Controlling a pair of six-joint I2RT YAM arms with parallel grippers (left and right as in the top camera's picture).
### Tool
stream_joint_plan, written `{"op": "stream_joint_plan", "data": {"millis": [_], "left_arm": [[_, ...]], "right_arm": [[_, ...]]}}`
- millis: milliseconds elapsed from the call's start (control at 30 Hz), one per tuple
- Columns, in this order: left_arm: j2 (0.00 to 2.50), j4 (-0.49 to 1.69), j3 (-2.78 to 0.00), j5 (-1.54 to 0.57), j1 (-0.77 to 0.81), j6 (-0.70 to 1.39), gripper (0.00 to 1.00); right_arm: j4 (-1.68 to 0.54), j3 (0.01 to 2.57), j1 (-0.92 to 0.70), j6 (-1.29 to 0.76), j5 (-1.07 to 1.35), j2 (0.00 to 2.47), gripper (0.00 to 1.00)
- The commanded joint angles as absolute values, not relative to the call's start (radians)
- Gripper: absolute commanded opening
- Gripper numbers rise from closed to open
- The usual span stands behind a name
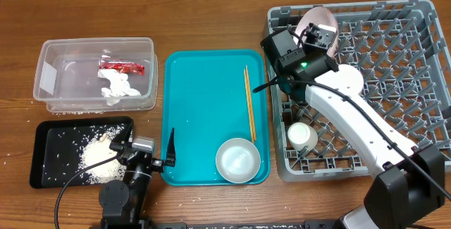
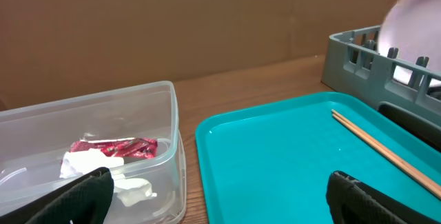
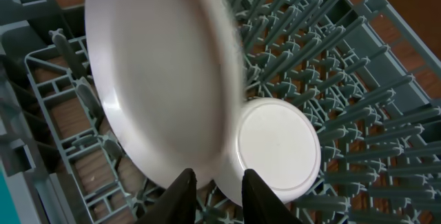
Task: Sort waste into correct bins and load items into the dishwasher
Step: 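Stand the plate upright in the rack's back row and release, then reach the right gripper to the small white bowl and grasp it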
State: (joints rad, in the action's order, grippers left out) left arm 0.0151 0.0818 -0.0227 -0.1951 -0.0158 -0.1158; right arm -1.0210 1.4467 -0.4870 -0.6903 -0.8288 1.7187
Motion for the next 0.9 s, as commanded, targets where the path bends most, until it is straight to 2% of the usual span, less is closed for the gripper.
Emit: {"op": "stream_joint_plan", "data": {"millis": [0, 100, 167, 233, 267, 433, 500, 633, 767, 867], "left_arm": [[0.005, 0.078, -0.015, -0.2, -0.023, -0.134, 1.0], [0.005, 0.078, -0.015, -0.2, -0.023, -0.134, 1.0], [0.005, 0.078, -0.015, -0.2, -0.023, -0.134, 1.0], [0.005, 0.078, -0.015, -0.2, -0.023, -0.134, 1.0], [0.005, 0.078, -0.015, -0.2, -0.023, -0.134, 1.0], [0.005, 0.078, -0.015, -0.2, -0.023, -0.134, 1.0], [0.005, 0.078, -0.015, -0.2, -0.023, -0.134, 1.0], [0.005, 0.078, -0.015, -0.2, -0.023, -0.134, 1.0], [0.005, 0.078, -0.015, -0.2, -0.023, -0.134, 1.0], [0.005, 0.078, -0.015, -0.2, -0.023, -0.134, 1.0]], "right_arm": [[-1.017, 1.48, -0.489, -0.633, -0.907, 1.676, 0.3], [-1.016, 1.53, -0.458, -0.623, -0.846, 1.644, 0.35], [-1.0, 1.573, -0.415, -0.543, -0.651, 1.625, 0.35], [-0.975, 1.607, -0.39, -0.347, -0.299, 1.61, 0.38], [-0.977, 1.612, -0.391, -0.305, -0.227, 1.609, 0.38], [-1.063, 1.608, -0.456, -0.301, 0.035, 1.61, 0.38], [-1.11, 1.602, -0.498, -0.28, 0.152, 1.613, 0.42], [-1.173, 1.542, -0.613, -0.247, 0.189, 1.615, 0.45], [-1.15, 1.424, -0.743, -0.11, 0.181, 1.618, 0.47], [-1.078, 1.316, -0.804, -0.077, 0.051, 1.627, 0.47]]}}
